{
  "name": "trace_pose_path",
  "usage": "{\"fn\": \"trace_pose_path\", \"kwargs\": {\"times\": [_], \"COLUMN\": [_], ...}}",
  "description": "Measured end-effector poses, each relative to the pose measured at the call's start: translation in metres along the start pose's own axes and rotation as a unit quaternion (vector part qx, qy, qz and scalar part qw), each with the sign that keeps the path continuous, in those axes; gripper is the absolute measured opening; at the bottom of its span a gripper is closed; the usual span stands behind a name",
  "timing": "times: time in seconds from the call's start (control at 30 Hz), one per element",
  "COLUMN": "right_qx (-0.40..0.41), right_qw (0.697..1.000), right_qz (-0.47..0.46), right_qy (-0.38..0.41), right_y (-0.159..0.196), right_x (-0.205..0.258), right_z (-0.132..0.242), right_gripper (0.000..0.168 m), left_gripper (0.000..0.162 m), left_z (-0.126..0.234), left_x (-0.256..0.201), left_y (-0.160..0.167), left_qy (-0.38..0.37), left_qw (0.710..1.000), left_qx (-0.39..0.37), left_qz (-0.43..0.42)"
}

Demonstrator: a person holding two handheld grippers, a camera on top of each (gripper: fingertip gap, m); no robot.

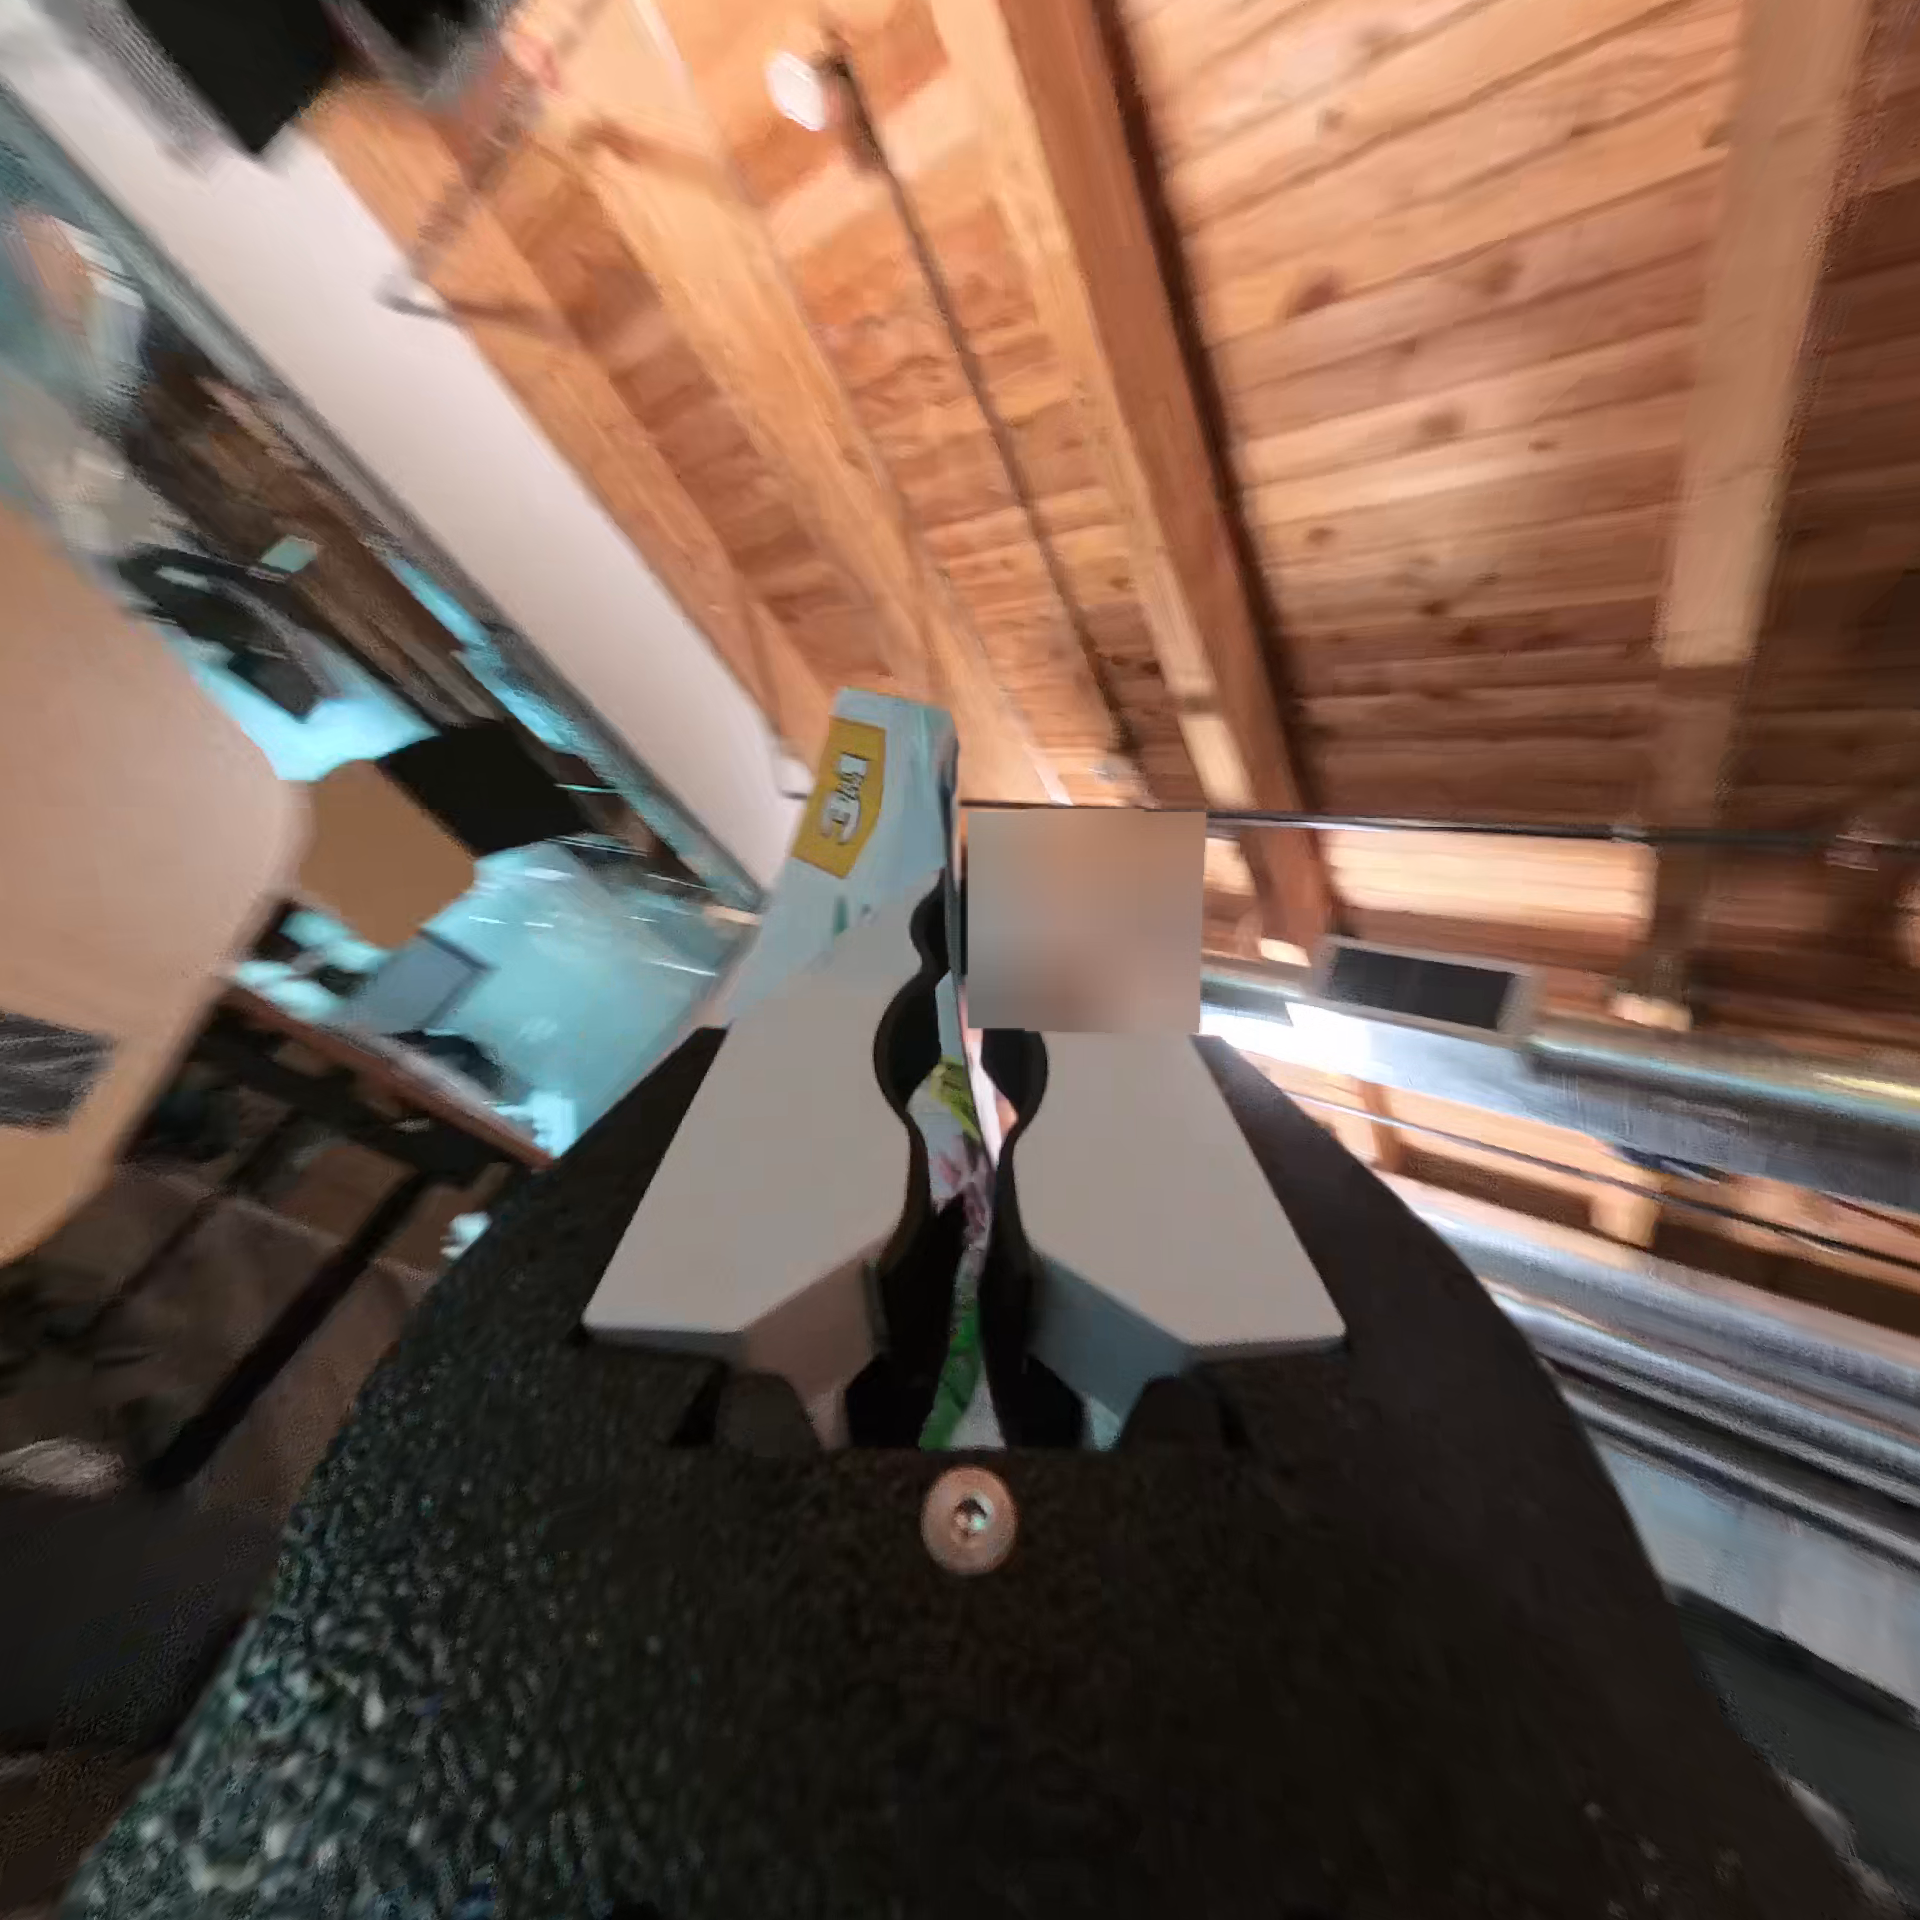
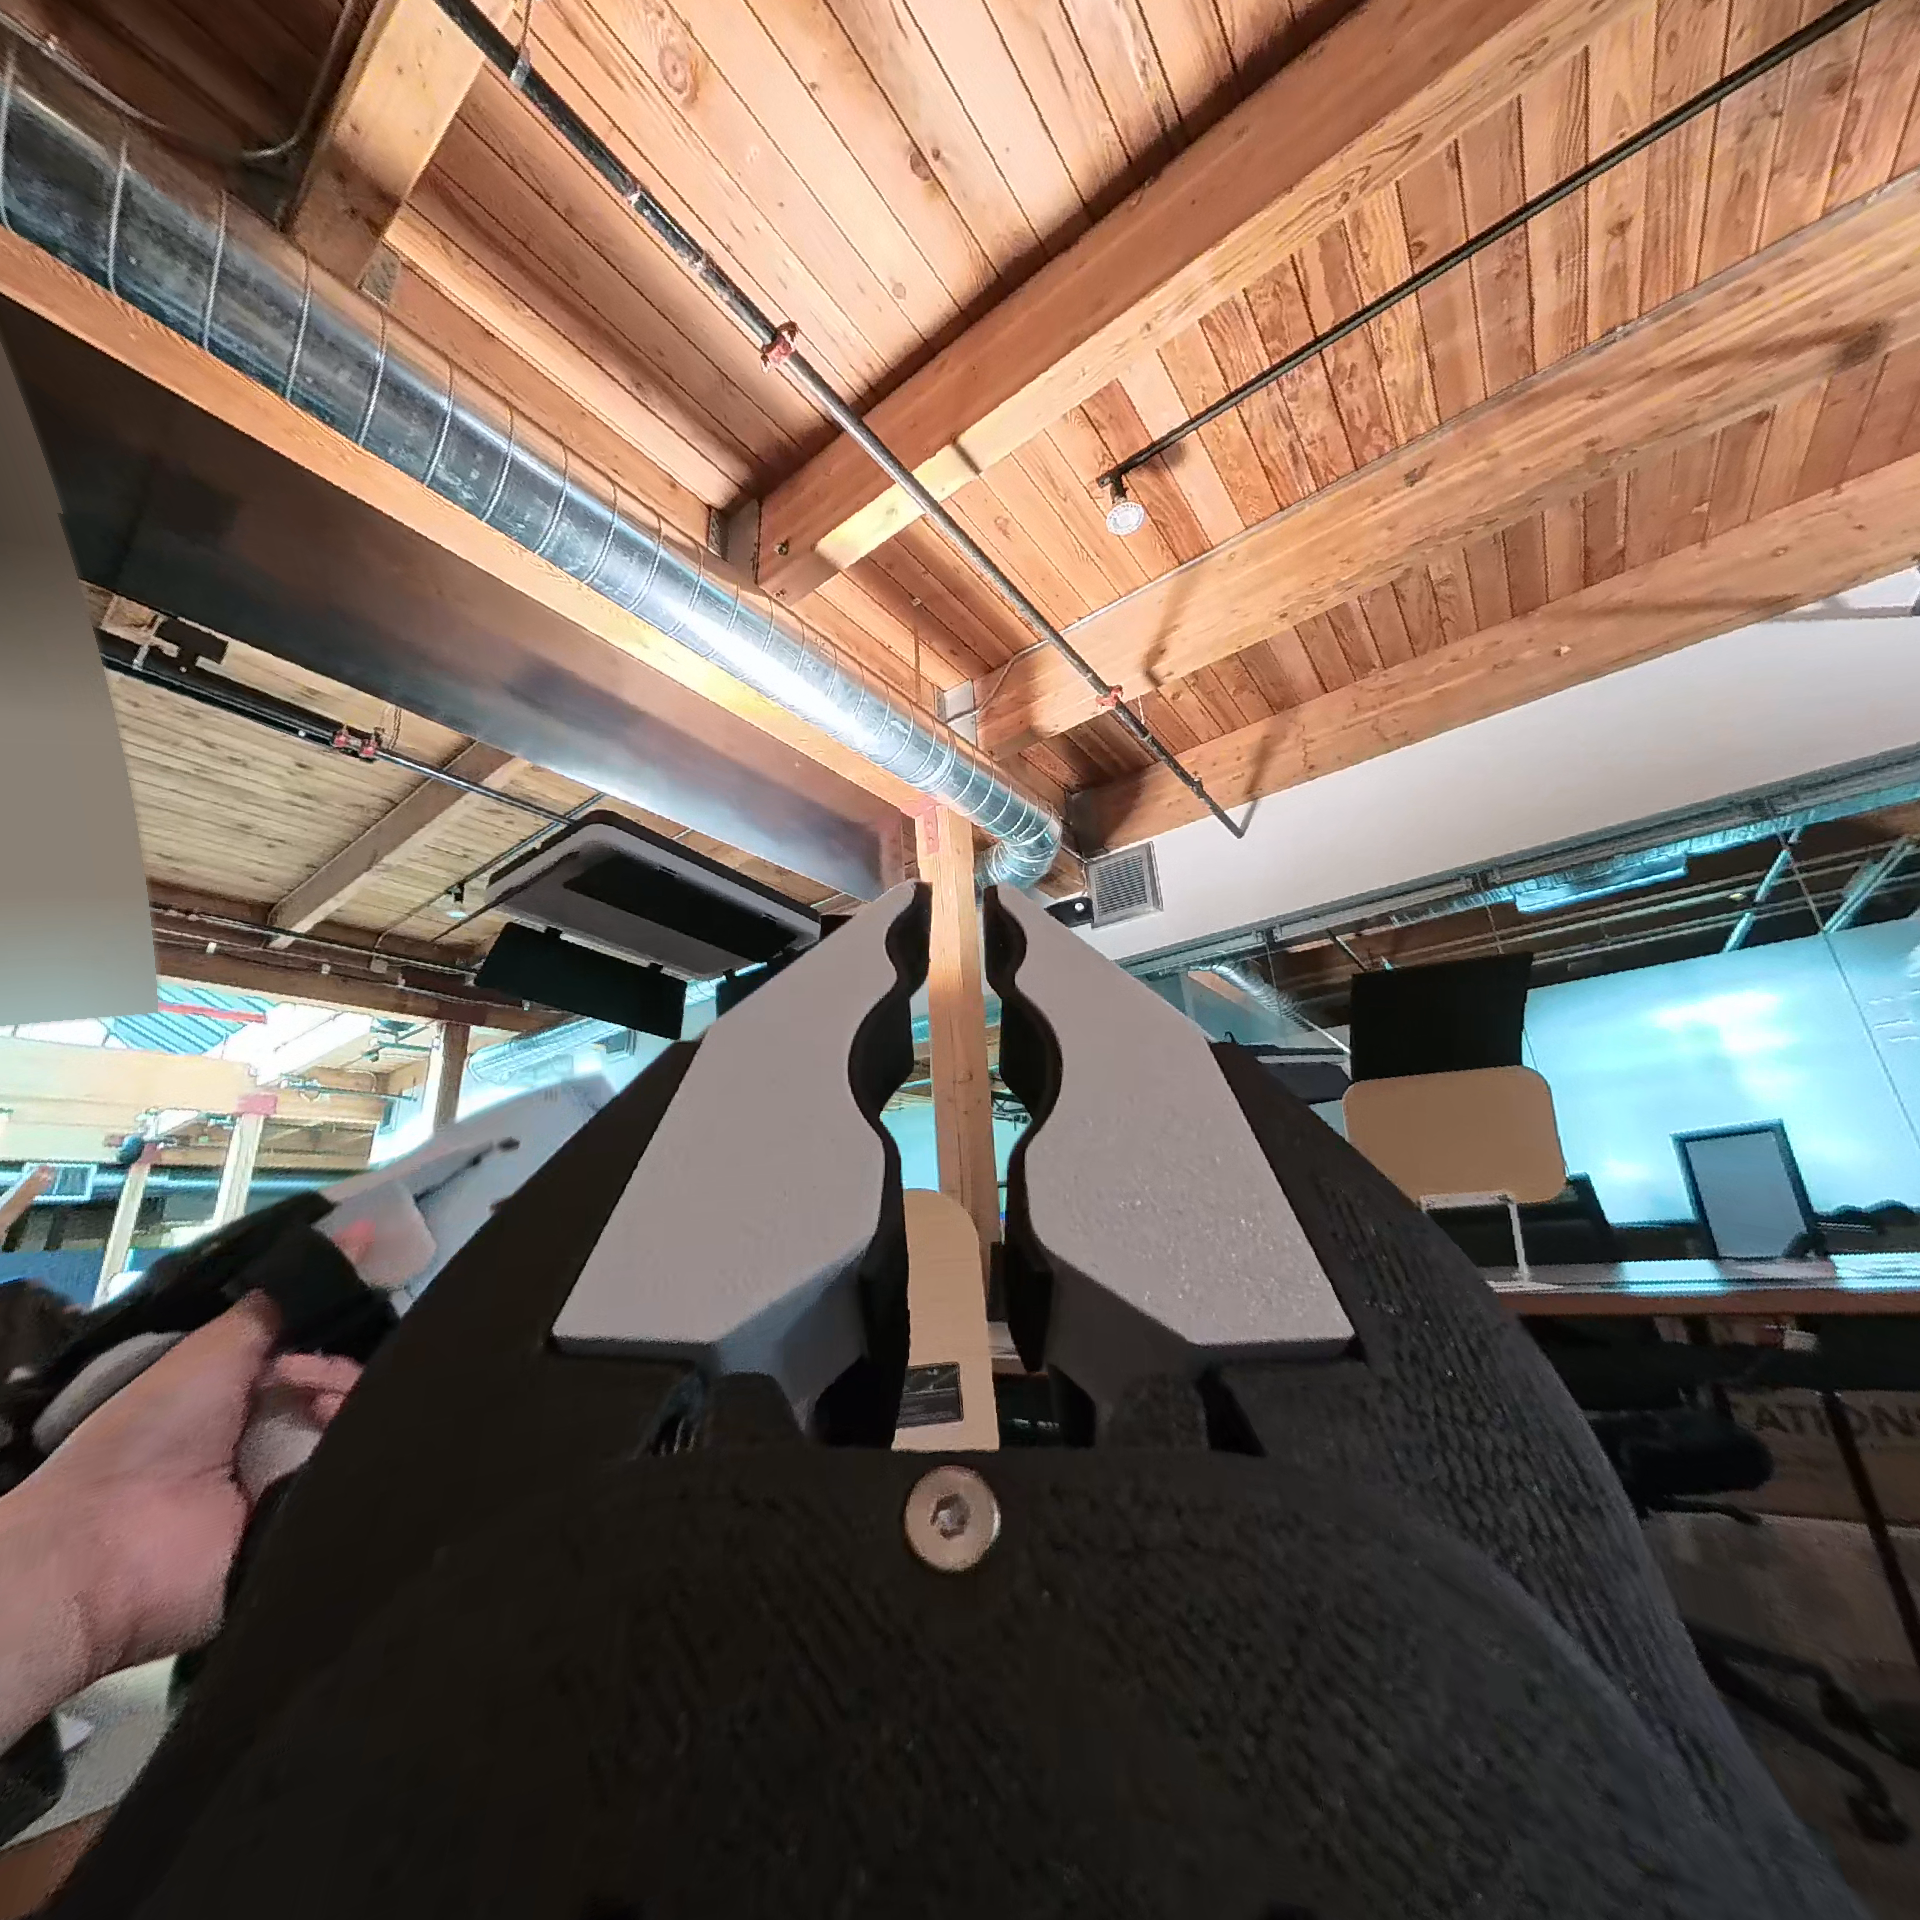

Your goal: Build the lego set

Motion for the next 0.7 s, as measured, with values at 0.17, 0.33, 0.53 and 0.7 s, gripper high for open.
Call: {"fn": "trace_pose_path", "kwargs": {"times": [0.17, 0.33, 0.53, 0.7], "right_qx": [0.000, 0.012, 0.027, 0.052], "right_qw": [1.000, 1.000, 0.999, 0.998], "right_qz": [-0.010, -0.012, -0.010, -0.004], "right_qy": [-0.007, -0.018, -0.030, -0.048], "right_y": [0.004, 0.011, 0.016, 0.026], "right_x": [-0.002, 0.002, 0.009, 0.021], "right_z": [-0.002, -0.007, -0.011, -0.017], "right_gripper": [0.008, 0.008, 0.009, 0.009], "left_gripper": [0.000, 0.000, 0.000, 0.000], "left_z": [0.059, 0.137, 0.218, 0.250], "left_x": [0.052, 0.109, 0.125, 0.113], "left_y": [-0.010, -0.014, -0.031, -0.042], "left_qy": [-0.216, -0.312, -0.405, -0.439], "left_qw": [0.973, 0.948, 0.912, 0.897], "left_qx": [-0.037, -0.062, -0.063, 0.018], "left_qz": [-0.074, -0.002, 0.006, -0.054]}}
Point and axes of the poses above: each gripper's, where its closed fingertips meet, z back along the fingers, y out of its underside, x = y × z across the jaws, the point moved 9 cm from there along z, back along the fingers, and after that the axes turned 3 degrees about x, right-handed, at the moved point
